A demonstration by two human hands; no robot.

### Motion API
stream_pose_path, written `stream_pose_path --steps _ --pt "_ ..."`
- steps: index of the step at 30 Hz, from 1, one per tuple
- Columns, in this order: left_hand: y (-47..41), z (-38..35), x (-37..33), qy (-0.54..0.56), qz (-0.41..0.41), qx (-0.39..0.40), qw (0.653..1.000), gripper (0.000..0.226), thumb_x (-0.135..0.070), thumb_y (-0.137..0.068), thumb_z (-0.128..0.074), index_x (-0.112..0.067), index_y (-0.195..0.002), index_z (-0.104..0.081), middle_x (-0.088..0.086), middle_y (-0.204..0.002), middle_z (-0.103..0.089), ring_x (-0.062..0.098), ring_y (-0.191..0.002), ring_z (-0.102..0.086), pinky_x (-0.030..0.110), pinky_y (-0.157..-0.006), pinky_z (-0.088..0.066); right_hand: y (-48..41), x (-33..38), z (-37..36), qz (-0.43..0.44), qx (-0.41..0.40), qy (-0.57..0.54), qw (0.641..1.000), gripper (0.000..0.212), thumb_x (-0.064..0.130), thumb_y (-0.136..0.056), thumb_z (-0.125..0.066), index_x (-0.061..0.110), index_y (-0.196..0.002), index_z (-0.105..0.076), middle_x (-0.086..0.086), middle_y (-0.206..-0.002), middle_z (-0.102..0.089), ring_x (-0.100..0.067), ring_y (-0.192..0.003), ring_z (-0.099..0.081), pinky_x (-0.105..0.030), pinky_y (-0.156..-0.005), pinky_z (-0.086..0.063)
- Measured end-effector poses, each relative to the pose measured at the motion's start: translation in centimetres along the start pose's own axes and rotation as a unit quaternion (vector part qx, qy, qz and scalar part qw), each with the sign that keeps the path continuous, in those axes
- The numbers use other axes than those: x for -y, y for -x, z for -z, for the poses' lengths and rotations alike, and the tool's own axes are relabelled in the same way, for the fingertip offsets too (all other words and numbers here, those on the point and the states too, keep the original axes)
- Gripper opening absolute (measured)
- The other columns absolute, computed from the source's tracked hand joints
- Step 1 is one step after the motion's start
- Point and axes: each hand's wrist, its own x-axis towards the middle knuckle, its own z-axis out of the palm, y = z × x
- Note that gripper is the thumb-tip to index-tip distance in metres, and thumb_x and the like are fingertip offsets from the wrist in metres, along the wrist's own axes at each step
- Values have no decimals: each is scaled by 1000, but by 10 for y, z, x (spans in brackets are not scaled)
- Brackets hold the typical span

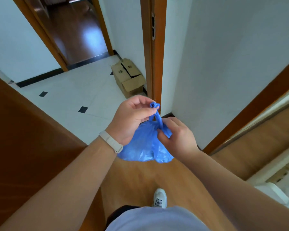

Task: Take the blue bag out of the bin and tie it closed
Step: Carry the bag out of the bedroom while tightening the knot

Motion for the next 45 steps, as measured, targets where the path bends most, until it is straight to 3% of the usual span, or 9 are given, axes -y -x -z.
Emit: stream_pose_path --steps 6,9,12,15,21,29,36,41,45 --pt "-72 -17 -18 -14 -2 39 999 12 -8 -68 -70 -17 -77 -70 10 -83 -69 24 -80 -60 35 -76 -48 -58 -22 9 -10 -29 23 999 12 33 -77 -54 31 -89 -53 18 -82 -43 -10 -65 -41 -24 -53 -32" --pt "-109 -26 -20 -25 -5 66 997 13 -7 -69 -69 -12 -81 -67 15 -89 -67 24 -82 -59 32 -74 -48 -86 -38 11 -25 -37 43 998 21 26 -77 -61 32 -88 -44 17 -80 -39 -12 -64 -38 -20 -48 -25" --pt "-145 -32 -13 -32 13 96 995 13 -7 -69 -68 -10 -82 -66 18 -91 -66 26 -81 -57 30 -70 -45 -105 -60 9 -55 -44 52 996 16 28 -77 -60 31 -91 -51 15 -81 -44 -9 -66 -39 -23 -54 -30" --pt "-184 -37 -1 -40 39 129 990 13 -5 -71 -69 -11 -83 -67 12 -87 -70 24 -79 -62 34 -73 -47 -117 -85 3 -96 -49 67 992 24 33 -79 -56 24 -100 -61 8 -88 -58 -15 -69 -51 -25 -58 -34" --pt "-267 -44 21 -15 100 223 970 23 7 -81 -63 -15 -77 -66 7 -83 -71 18 -81 -65 27 -72 -51 -156 -120 -13 -163 -75 79 981 21 37 -79 -49 31 -99 -53 3 -89 -62 -16 -63 -46 -26 -55 -35" --pt "-378 -32 55 -11 187 328 926 26 5 -79 -63 -20 -75 -70 3 -83 -75 19 -87 -67 42 -91 -48 -218 -151 -52 -271 -107 148 945 40 39 -77 -46 18 -105 -66 -1 -100 -68 -27 -76 -65 -28 -57 -44" --pt "-448 -35 94 -14 226 337 914 19 5 -81 -63 -14 -83 -64 6 -86 -72 20 -92 -66 34 -82 -52 -256 -189 -86 -337 -132 128 923 34 30 -80 -53 17 -108 -67 -2 -100 -68 -27 -78 -64 -27 -60 -42" --pt "-474 -45 141 -47 221 354 908 20 9 -84 -57 -10 -84 -61 5 -85 -72 18 -91 -69 28 -75 -54 -252 -234 -115 -347 -129 133 919 36 35 -78 -49 16 -103 -68 -2 -97 -69 -27 -73 -63 -25 -56 -38" --pt "-492 -54 198 -68 234 356 902 22 10 -85 -57 -12 -83 -61 0 -82 -75 14 -89 -71 26 -72 -54 -237 -288 -145 -354 -121 140 917 33 34 -78 -51 15 -99 -68 -4 -93 -68 -29 -73 -64 -29 -54 -47"
